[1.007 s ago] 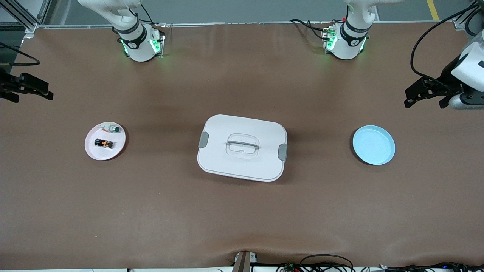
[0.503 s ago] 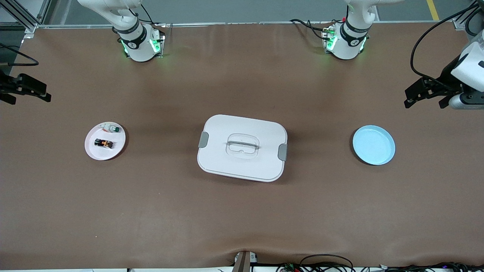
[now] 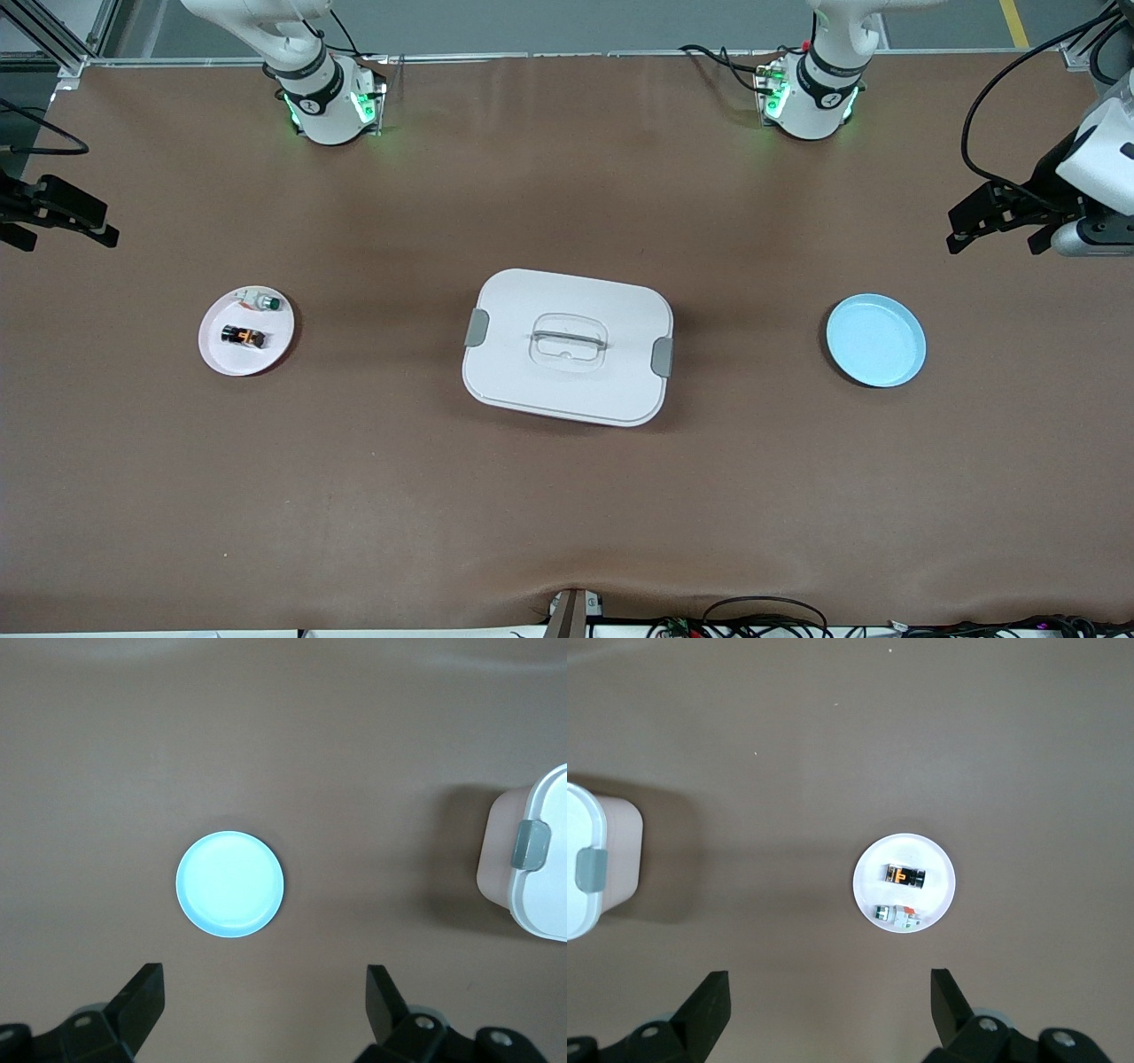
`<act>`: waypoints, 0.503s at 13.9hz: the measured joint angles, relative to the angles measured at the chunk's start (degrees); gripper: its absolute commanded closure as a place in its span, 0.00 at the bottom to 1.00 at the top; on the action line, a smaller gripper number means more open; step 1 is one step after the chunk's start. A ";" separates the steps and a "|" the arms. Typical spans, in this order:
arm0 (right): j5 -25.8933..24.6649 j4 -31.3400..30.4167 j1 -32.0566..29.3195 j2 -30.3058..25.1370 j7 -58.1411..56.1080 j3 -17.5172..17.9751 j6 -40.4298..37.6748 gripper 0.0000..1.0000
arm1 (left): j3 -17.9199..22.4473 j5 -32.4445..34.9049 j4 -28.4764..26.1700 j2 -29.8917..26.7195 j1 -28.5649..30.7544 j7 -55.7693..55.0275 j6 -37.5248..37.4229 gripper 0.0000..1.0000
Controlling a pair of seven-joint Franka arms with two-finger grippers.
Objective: Transfer orange switch to right arm and place
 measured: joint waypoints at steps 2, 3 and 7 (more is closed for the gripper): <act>0.03 0.00 0.03 0.00 1.86 0.01 0.00 0.00 | 0.00 0.00 0.00 0.00 0.00 0.00 0.00 0.00; 0.03 0.09 0.05 0.00 2.20 0.01 0.00 0.00 | 0.00 0.00 0.00 0.00 0.00 0.00 0.00 0.00; 0.03 1.69 0.15 -0.01 2.85 0.05 -0.02 0.00 | 0.00 0.00 0.00 0.01 0.02 0.00 0.00 0.00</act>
